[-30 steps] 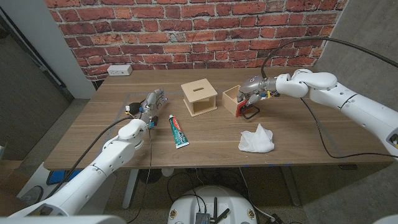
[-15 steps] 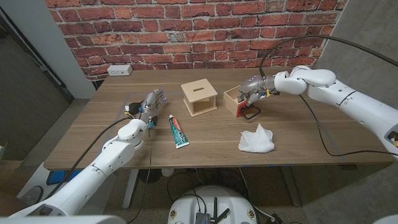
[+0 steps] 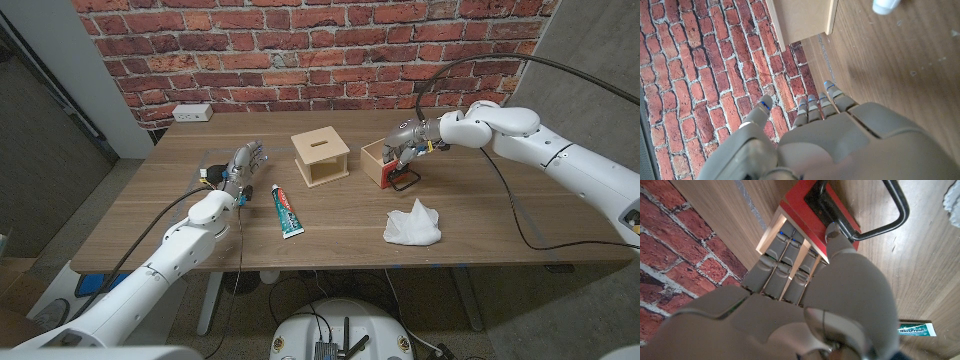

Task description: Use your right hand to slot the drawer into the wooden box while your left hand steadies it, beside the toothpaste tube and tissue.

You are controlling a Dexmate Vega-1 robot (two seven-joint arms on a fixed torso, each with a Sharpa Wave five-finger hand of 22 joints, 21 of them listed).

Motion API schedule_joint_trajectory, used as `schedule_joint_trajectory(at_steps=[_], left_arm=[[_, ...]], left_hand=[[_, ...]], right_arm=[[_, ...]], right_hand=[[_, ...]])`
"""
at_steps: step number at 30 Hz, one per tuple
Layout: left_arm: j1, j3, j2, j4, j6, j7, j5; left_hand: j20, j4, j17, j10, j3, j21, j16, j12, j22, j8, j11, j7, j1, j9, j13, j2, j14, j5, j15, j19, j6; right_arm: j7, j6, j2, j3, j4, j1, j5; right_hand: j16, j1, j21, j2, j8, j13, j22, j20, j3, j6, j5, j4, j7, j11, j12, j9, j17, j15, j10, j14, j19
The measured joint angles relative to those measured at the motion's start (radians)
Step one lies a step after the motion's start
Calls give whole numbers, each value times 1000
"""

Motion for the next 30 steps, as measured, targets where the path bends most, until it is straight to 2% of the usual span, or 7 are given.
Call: schedule_joint_trajectory(at_steps=[24,30], left_arm=[[6,-8,51,-70,18,15,61],[-4,-8,88,-110,38,22,102]], left_hand=[[0,0,0,0,0,0,0,0,0,0,0,-1,5,0,0,5,0,0,0,0,8],[0,-3,0,0,3,0,0,0,0,0,0,1,5,0,0,5,0,-5,0,0,14]], right_arm=[[36,-36,-20,34,-55,-24,32],[47,-45,-25,40,-67,-26,36]], right_hand=[[-20,0,5,0,-4,14,0,0,0,0,4,0,0,-2,-2,0,8,-7,23,7,0],[-22,0,5,0,-4,19,0,0,0,4,4,0,1,-2,-2,0,7,-7,23,7,0]])
